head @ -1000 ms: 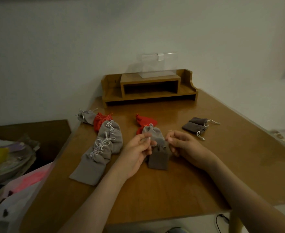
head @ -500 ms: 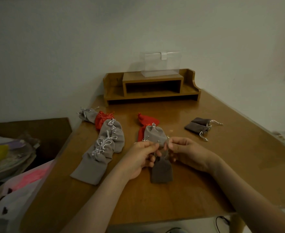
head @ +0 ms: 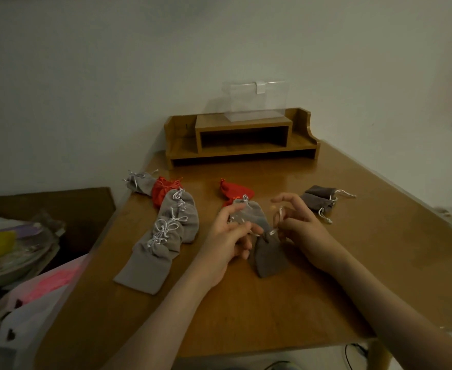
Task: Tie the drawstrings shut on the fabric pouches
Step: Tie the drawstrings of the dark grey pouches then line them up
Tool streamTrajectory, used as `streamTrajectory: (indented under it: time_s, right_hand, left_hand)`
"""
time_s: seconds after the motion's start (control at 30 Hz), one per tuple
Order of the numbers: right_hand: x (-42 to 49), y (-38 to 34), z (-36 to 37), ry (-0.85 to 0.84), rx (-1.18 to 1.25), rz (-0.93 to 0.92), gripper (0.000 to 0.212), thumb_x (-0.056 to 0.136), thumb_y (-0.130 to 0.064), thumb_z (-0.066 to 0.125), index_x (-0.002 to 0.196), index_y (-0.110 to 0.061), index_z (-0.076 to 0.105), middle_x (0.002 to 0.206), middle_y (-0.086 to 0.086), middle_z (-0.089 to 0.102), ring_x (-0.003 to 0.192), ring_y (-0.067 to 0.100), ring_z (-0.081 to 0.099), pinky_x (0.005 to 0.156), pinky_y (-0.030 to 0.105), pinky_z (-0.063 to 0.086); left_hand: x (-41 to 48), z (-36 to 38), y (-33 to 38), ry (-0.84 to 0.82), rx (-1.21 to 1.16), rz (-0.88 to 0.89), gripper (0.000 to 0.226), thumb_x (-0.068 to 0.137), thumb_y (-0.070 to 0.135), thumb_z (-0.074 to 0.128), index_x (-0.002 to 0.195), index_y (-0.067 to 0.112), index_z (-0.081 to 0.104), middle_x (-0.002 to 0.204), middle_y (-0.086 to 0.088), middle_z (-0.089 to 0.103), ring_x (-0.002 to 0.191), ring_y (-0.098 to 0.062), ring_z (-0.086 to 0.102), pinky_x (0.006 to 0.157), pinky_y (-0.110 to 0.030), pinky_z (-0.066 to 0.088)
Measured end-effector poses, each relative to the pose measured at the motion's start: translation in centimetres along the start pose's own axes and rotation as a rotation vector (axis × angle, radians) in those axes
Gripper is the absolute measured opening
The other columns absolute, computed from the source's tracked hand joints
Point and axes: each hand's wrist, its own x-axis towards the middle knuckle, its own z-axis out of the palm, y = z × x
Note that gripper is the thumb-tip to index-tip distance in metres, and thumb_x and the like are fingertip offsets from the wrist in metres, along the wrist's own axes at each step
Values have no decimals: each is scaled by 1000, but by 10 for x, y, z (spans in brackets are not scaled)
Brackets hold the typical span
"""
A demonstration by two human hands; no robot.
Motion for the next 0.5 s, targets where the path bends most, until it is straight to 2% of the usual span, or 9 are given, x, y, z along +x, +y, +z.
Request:
streamTrajectory:
  time_s: [0.1, 0.17, 0.23, 0.33, 0.37, 0.43, 0.5]
  right_hand:
    - [0, 3, 2, -53, -24, 34, 28, 69, -8, 47, 94, -11, 59, 72, 3, 49, 63, 17, 42, 56, 27, 34]
    - [0, 5, 5, -130, -50, 63, 17, 77, -13, 54, 91, -8, 62, 76, 4, 54, 67, 18, 43, 57, 26, 34]
    - [-1, 6, 7, -193, -98, 71, 16, 86, -21, 61, 93, -7, 64, 72, -1, 56, 60, 12, 42, 53, 20, 33]
    - [-4, 2, 9, -260, -141, 69, 22, 85, -22, 56, 98, -6, 64, 64, -5, 51, 52, 5, 38, 49, 17, 31]
    - [-4, 1, 9, -266, -153, 73, 25, 85, -22, 56, 101, -5, 64, 64, -6, 51, 51, 4, 38, 49, 16, 31]
    - [-4, 0, 10, -275, -171, 81, 26, 86, -22, 60, 104, -4, 65, 64, -7, 51, 50, 3, 37, 47, 16, 29]
    - [-3, 1, 11, -275, -154, 85, 17, 85, -25, 66, 96, -12, 69, 60, -6, 47, 47, 6, 31, 45, 20, 22]
  left_hand:
    - [-3, 1, 0, -4, 136, 153, 21, 96, 9, 52, 113, 20, 58, 90, -2, 73, 61, -8, 53, 54, -19, 43]
    - [-3, 2, -4, 26, 321, 282, 13, 95, 10, 55, 102, 17, 63, 93, 1, 73, 71, -3, 61, 63, -14, 46]
    - [1, 0, -10, 64, 535, 417, 14, 93, 13, 58, 96, 25, 65, 96, 2, 69, 86, -2, 63, 74, -15, 47]
    - [4, -5, -18, 207, 813, 578, 15, 90, 24, 62, 91, 39, 64, 87, 14, 55, 84, -3, 55, 70, -11, 42]
    - [5, -6, -19, 253, 853, 658, 12, 89, 28, 61, 90, 40, 65, 84, 18, 51, 82, -4, 54, 70, -13, 42]
    - [9, -8, -22, 295, 909, 796, 12, 86, 35, 56, 93, 37, 65, 84, 24, 54, 81, -2, 51, 71, -29, 47]
    - [13, -7, -25, 302, 958, 851, 16, 85, 38, 54, 89, 32, 69, 92, 19, 61, 89, -6, 49, 73, -38, 47]
